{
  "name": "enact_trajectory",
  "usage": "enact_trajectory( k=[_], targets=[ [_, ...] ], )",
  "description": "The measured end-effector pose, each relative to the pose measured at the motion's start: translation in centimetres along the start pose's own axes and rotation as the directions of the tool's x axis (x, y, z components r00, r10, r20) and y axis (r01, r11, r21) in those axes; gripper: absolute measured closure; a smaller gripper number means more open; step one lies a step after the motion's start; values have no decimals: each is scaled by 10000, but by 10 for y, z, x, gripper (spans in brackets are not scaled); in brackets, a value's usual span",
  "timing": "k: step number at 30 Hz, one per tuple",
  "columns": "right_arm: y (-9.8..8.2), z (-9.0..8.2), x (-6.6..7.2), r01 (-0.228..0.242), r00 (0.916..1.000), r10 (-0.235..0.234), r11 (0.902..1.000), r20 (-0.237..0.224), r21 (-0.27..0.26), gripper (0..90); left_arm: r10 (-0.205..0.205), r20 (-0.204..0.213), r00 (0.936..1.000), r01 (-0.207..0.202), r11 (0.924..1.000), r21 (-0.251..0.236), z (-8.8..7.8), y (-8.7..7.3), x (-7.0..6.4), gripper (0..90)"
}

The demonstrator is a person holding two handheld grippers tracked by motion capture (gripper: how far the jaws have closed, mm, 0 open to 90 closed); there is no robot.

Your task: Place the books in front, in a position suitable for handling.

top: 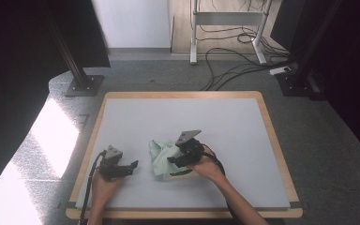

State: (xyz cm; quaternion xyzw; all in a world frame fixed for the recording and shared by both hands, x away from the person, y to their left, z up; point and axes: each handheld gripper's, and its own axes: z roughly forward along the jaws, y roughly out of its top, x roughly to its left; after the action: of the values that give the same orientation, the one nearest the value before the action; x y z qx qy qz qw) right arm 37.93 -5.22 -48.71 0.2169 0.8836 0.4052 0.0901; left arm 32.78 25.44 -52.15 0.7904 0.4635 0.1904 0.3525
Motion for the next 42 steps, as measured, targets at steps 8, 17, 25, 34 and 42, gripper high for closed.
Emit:
enact_trajectory(
  k=[8, 17, 25, 34, 42],
  targets=[
    [1, 24, -2, 0, 9994, -29, 9965, 352, 835, 605, 263, -285, 9992, -243, 9973, 688, 7, 0, -5, 131],
    [17, 39, -10, 33, 9994, -70, 9945, 351, 1045, 666, 135, -194, 9997, -120, 9974, 712, 8, 0, -3, 125],
    [25, 51, -19, -365, 9992, 349, 9957, 203, 856, 685, 127, -188, 9997, -114, 9975, 695, 8, -1, -3, 126],
    [12, 37, -30, -462, 9978, 417, 9948, 514, 910, 728, 102, -205, 9997, -88, 9977, 666, 8, -1, -3, 128],
    [-5, 20, -41, -734, 9948, 672, 9940, 769, 816, 730, 114, -211, 9997, -100, 9978, 660, 8, -1, -3, 129]
  ],
)
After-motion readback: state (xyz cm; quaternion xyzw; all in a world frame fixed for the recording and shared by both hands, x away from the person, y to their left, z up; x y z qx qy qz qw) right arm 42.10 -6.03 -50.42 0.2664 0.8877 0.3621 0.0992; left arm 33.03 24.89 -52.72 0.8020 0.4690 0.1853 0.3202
